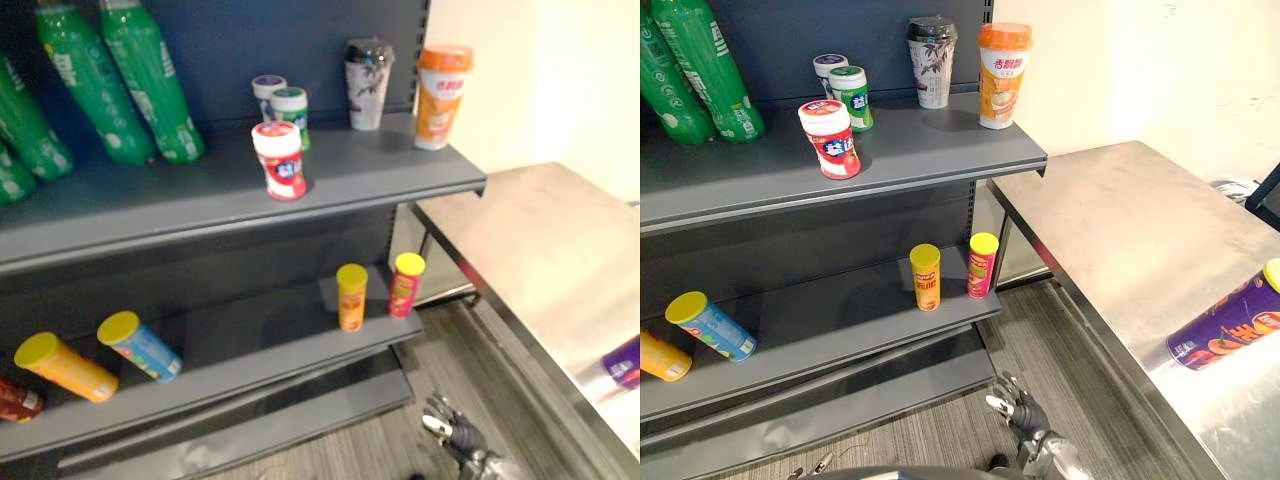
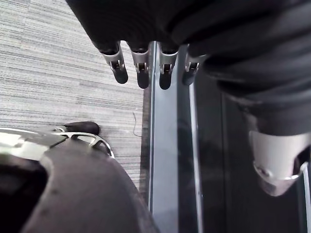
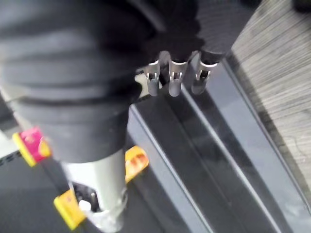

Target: Put the gum and the chips on the shelf.

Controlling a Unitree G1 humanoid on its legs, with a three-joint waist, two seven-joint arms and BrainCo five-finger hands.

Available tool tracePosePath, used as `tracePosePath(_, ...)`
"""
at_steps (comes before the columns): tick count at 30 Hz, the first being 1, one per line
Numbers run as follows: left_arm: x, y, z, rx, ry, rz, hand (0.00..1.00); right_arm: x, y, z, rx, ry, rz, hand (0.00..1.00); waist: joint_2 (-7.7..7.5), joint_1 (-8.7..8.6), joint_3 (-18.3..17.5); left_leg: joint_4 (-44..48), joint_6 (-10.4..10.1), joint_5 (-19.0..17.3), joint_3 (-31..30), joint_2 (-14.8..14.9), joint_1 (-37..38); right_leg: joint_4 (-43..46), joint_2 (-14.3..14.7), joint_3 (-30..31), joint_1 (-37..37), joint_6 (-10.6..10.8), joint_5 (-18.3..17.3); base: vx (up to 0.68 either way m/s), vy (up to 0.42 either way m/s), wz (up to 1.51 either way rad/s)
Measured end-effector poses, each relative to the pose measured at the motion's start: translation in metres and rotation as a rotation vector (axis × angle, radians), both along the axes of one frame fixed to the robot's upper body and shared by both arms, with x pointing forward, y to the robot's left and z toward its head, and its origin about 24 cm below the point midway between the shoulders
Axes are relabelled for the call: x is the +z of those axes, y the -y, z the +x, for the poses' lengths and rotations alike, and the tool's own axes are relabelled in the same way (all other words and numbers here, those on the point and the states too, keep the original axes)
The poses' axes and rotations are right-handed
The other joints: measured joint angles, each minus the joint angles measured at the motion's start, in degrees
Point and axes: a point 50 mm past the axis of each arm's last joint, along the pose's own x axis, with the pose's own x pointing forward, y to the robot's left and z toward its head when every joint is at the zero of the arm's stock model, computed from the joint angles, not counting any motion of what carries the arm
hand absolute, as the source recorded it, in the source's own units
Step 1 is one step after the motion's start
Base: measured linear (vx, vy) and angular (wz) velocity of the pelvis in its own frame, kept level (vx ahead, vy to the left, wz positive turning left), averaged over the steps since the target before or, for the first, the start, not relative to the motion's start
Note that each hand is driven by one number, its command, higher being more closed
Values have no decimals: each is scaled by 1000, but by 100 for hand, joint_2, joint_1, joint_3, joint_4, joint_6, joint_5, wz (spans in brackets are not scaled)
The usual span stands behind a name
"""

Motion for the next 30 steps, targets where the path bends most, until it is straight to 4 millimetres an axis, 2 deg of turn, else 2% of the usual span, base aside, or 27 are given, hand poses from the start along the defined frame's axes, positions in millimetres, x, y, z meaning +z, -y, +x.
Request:
tracePosePath(7,-1,1,0,-12,-5,-20,0,-20,28,-27,-131,-130,-166,0,28,-23,11,-2,28,-24,-64,-58,27,142,-52,-43,2,37,-92,5,1,5)
tracePosePath(10,-1,2,1,-17,-4,-29,0,-29,41,-45,-237,-219,-206,0,18,-43,66,-1,-4,-101,-53,-84,128,508,-116,-38,-71,36,-360,3,0,1)
tracePosePath(13,-1,2,3,-21,0,-33,0,-34,47,-57,-322,-269,-223,0,2,-67,75,10,46,-175,48,-153,226,971,-224,75,-290,62,-621,30,41,-14)
tracePosePath(14,-1,1,3,-30,-3,-31,0,-34,48,-64,-377,-284,-227,0,-58,-145,76,31,52,-200,91,-225,254,1171,-333,139,-404,77,-689,52,62,-16)
tracePosePath(16,-1,1,4,-42,-10,-32,0,-34,50,-71,-456,-285,-229,0,-65,-181,145,32,39,-233,251,-308,311,1335,-401,302,-559,195,-612,73,80,-43)
tracePosePath(18,-2,2,4,-52,-19,-34,0,-34,51,-77,-490,-292,-224,0,-27,-181,260,61,90,-292,577,-290,386,1482,-356,254,-700,212,-353,-11,43,-85)
tracePosePath(20,-2,3,6,-54,-13,-35,0,-33,52,-75,-496,-271,-228,0,76,-163,383,519,182,-546,1144,-49,383,1332,-120,-49,-883,85,365,-149,66,-138)
tracePosePath(21,-2,4,4,-32,-10,-38,0,-31,52,-62,-494,-231,-225,0,233,-149,479,726,278,-680,1604,192,370,1340,-27,-408,-948,-103,500,-147,48,-151)
tracePosePath(22,-1,2,8,-20,3,-31,0,-31,52,-58,-489,-219,-219,0,135,-197,569,808,290,-747,1823,248,361,2161,-199,-855,-1145,-436,116,-131,32,-145)
tracePosePath(23,0,-1,15,-17,19,-21,0,-31,51,-59,-484,-217,-214,0,117,-197,604,868,307,-786,1976,286,381,2920,-410,-1212,-1198,-507,-280,-82,23,-109)
tracePosePath(24,2,-7,20,-4,36,-7,0,-32,51,-59,-480,-219,-212,0,38,-182,638,1008,296,-842,2191,392,372,3579,-651,-1543,-1143,-567,-503,-43,4,-105)
tracePosePath(26,3,-10,20,5,43,1,0,-33,49,-52,-463,-194,-203,0,-56,-173,668,1323,255,-921,2478,496,374,3916,-898,-1751,-964,-589,-393,66,-52,-120)
tracePosePath(27,4,-13,21,44,57,3,0,-33,46,-42,-451,-173,-193,0,-166,-151,721,1559,271,-949,2597,499,383,3650,-806,-1918,-901,-710,-364,116,-107,-143)
tracePosePath(28,2,-9,20,66,61,-13,0,-30,44,-32,-442,-140,-190,0,-69,-154,804,1878,281,-943,2542,704,335,3360,-701,-2129,-773,-930,-266,59,-150,-158)
tracePosePath(29,2,-8,19,77,68,-16,0,-29,38,-24,-421,-111,-182,0,-143,-141,873,1990,296,-1074,2343,642,208,2855,-557,-2103,-645,-972,-236,-35,-155,-120)
tracePosePath(30,2,-7,20,76,74,-15,0,-29,38,-21,-416,-102,-182,0,-120,-147,893,1651,307,-998,2175,474,167,2555,-425,-2068,-575,-967,-236,-186,-110,-117)
